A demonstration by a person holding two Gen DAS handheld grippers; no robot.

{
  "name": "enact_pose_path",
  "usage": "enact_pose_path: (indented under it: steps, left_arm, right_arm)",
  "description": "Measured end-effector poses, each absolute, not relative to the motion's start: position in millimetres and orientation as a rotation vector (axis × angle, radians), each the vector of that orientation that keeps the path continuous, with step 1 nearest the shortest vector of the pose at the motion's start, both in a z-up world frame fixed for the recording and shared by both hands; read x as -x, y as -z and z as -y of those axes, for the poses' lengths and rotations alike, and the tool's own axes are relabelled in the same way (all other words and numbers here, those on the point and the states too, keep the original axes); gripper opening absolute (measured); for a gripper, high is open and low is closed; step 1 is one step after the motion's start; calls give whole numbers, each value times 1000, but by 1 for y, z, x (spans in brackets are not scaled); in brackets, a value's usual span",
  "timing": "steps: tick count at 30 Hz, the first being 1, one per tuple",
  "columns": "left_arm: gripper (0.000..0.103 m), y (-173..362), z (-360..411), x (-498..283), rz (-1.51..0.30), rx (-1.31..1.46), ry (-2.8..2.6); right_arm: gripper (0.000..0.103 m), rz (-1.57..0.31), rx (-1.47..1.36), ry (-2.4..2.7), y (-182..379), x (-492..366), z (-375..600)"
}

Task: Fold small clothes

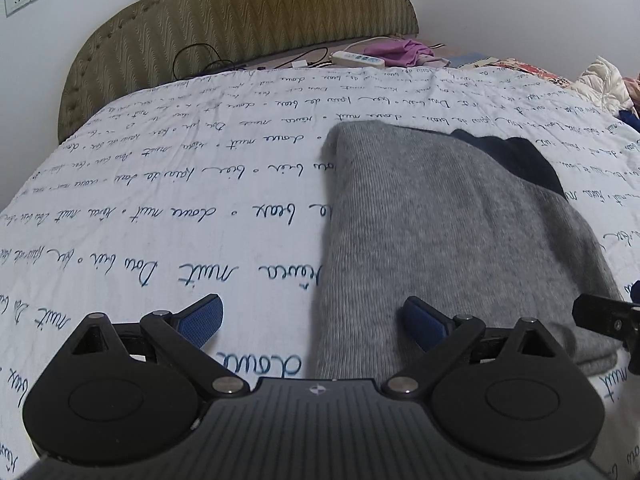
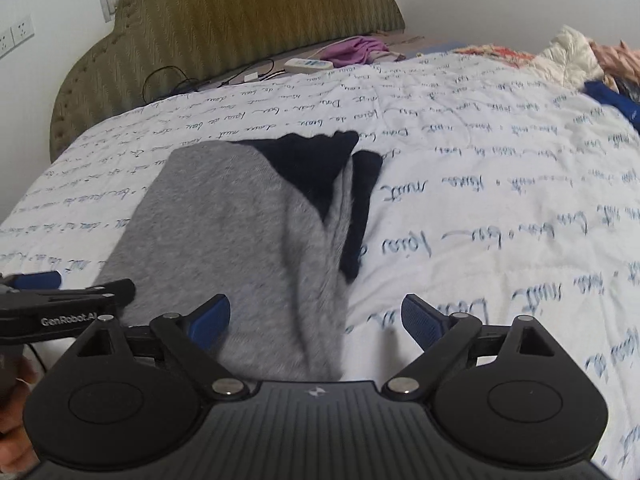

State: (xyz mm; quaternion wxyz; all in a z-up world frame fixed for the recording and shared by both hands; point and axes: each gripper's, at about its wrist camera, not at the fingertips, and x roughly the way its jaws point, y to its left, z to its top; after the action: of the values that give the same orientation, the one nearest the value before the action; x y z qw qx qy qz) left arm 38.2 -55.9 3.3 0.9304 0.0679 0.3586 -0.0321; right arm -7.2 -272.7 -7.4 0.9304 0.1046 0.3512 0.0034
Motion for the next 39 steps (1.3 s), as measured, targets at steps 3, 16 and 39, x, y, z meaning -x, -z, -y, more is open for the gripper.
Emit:
enact_pose_path:
  steps: [3, 16, 39]
  left_arm:
    - [98, -4, 54, -31, -731, -138, 67]
    - [99, -2, 41, 3, -719, -121, 67]
    - [101, 11, 23, 39, -714, -128, 53]
  right_arm:
    - [93, -725, -207, -1, 8, 15, 267]
    - [93, -740, -148, -15, 11, 48, 241]
    - [94, -740, -119, 4, 23, 77, 225]
